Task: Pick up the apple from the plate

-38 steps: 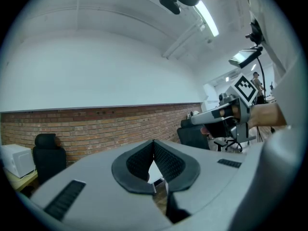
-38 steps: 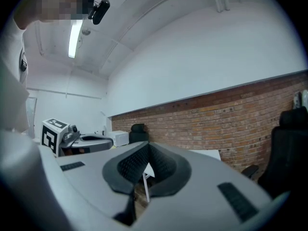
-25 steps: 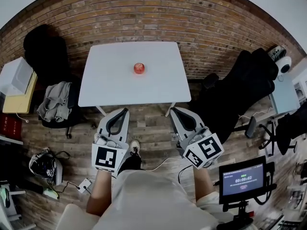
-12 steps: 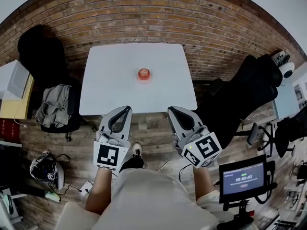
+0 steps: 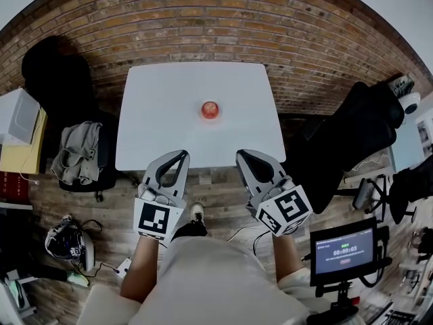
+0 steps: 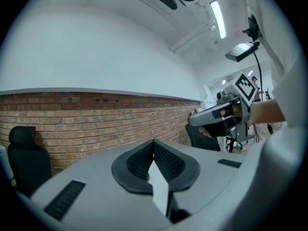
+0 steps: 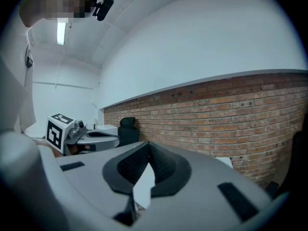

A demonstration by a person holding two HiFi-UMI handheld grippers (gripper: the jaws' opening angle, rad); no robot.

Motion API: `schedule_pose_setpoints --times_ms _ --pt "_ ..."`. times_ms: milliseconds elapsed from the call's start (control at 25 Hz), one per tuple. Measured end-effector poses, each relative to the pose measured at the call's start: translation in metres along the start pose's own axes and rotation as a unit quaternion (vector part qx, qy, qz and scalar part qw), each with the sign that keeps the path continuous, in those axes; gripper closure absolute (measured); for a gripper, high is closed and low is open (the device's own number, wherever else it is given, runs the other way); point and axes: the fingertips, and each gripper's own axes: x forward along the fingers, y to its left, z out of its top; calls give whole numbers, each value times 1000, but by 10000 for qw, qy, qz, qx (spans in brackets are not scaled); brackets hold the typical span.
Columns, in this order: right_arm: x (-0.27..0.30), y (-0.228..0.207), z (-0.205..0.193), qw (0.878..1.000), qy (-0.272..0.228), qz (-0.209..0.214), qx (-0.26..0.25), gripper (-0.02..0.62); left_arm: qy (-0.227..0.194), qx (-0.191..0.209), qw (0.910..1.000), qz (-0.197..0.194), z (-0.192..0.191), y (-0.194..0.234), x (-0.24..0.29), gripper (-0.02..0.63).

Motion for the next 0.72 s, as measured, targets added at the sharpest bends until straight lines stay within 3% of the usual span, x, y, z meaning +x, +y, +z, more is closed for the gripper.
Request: schedule_pose_setpoints --times_ms 720 --pt "66 -29 -7 9997 157 -148 64 594 208 -80 9991 -356 -28 47 56 601"
